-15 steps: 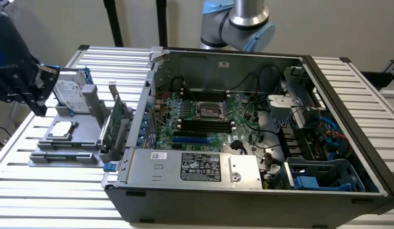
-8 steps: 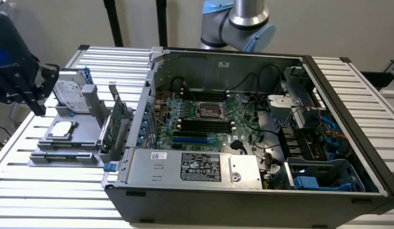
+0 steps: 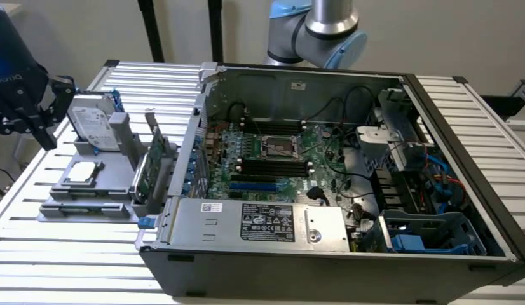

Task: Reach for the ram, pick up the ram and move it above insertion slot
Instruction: 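Pick up the ram and move it above insertion slot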

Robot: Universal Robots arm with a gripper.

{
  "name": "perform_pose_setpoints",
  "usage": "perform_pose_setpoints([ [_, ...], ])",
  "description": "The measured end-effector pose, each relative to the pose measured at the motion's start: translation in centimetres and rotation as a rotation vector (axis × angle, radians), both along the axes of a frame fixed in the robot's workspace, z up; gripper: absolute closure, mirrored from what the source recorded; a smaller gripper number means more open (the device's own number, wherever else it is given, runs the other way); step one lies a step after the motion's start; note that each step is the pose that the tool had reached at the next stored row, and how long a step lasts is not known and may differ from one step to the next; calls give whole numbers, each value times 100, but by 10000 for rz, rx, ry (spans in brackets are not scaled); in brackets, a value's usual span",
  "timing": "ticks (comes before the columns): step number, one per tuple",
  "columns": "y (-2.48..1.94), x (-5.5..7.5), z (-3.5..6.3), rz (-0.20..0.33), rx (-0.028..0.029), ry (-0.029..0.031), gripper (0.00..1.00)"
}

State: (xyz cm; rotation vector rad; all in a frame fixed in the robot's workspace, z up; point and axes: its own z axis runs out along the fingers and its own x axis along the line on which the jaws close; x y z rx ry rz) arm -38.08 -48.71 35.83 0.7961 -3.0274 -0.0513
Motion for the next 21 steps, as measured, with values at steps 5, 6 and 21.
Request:
perform_pose_setpoints([
  [5, 0, 0, 71, 900, -25, -3, 89],
  [6, 0, -1, 70, 1091, -25, -5, 89],
  [21, 0, 0, -10, 3815, -26, -7, 89],
])
